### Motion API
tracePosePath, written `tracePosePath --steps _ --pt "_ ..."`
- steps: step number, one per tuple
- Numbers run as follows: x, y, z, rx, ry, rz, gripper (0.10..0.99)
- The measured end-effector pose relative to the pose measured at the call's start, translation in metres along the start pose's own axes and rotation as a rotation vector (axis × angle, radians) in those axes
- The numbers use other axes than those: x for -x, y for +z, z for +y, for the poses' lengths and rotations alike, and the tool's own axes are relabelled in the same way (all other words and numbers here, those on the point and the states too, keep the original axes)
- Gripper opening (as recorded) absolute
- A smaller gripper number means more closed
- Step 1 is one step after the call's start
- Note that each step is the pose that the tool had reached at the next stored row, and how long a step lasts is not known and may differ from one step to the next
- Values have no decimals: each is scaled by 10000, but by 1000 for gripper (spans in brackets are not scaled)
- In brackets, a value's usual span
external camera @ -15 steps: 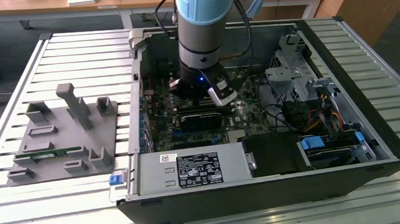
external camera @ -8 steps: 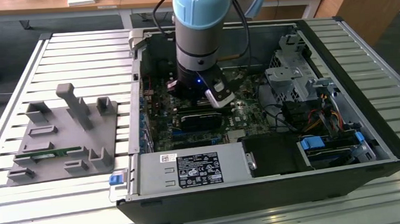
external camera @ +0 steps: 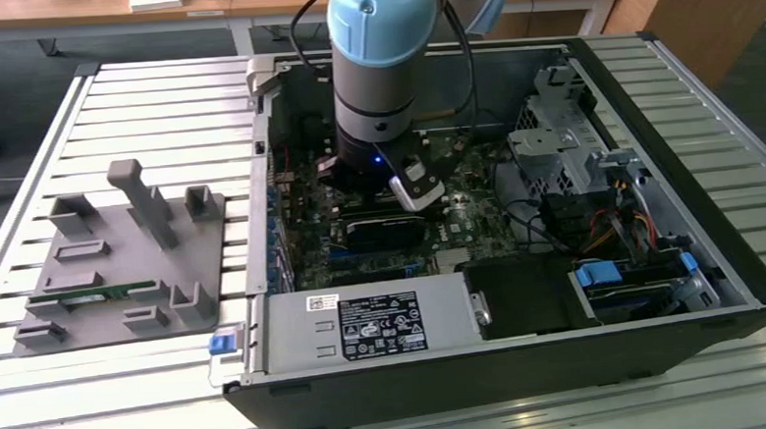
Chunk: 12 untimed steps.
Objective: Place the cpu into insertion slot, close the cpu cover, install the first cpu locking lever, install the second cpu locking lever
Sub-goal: 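Install the second cpu locking lever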
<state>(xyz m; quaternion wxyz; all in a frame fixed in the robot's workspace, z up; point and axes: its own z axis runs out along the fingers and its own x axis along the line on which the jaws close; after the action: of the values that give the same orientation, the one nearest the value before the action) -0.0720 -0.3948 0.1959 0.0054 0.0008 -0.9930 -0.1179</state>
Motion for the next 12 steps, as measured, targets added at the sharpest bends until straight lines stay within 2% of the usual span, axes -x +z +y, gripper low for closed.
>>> tracePosePath --steps 7,12 --pt "-23 22 -6 184 -2 2 106" --pt "-24 -30 7 208 -2 0 106"
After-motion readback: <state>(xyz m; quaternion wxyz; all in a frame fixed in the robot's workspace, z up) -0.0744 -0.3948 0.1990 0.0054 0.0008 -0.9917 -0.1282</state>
